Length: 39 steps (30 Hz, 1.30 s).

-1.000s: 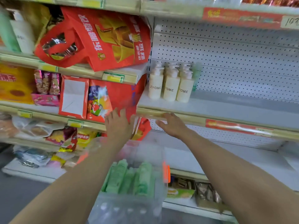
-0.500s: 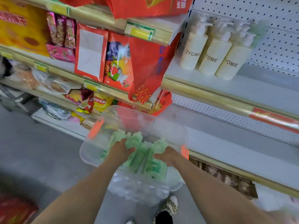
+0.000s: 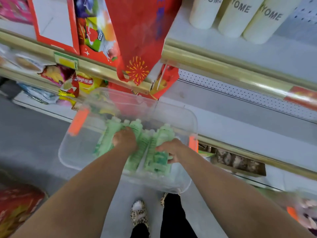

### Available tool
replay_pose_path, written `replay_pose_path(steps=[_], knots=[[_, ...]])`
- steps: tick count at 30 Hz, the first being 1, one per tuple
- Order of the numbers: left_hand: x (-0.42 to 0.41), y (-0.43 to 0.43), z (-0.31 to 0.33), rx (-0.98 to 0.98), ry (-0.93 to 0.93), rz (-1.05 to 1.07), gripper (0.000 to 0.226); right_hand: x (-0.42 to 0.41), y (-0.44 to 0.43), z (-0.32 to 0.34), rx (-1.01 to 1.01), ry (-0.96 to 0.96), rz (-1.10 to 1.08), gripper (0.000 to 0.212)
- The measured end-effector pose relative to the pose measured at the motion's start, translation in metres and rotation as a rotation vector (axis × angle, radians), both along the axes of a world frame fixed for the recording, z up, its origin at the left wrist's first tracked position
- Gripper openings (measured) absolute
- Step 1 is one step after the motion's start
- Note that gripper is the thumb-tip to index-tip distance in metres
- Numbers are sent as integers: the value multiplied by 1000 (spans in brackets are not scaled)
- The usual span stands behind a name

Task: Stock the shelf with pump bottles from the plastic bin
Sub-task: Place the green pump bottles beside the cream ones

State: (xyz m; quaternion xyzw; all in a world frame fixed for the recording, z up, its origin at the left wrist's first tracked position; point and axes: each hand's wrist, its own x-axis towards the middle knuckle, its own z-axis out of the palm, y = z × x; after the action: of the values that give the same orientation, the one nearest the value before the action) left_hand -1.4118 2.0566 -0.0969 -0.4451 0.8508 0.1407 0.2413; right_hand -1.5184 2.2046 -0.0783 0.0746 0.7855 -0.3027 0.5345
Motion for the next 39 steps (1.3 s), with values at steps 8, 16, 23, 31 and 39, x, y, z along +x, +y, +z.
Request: replay_pose_path(steps=[8,16,23,31,39], knots=[[24,-19,49,1120,439,766,40,-10,10,32,-123,-144,-114,44],[63,-2,85,1541,785,682,47,-7,20,82,-290,-23,-59,36],[63,16,113,1500,910,686,32,2,27,96,-364,25,-61,43],[45,19,141,1493,990,553,52,-22,32,154,-628,102,-89,39],[-5,37,204,1486,1114,199,55,-53,72,223,-826,228,-68,43]])
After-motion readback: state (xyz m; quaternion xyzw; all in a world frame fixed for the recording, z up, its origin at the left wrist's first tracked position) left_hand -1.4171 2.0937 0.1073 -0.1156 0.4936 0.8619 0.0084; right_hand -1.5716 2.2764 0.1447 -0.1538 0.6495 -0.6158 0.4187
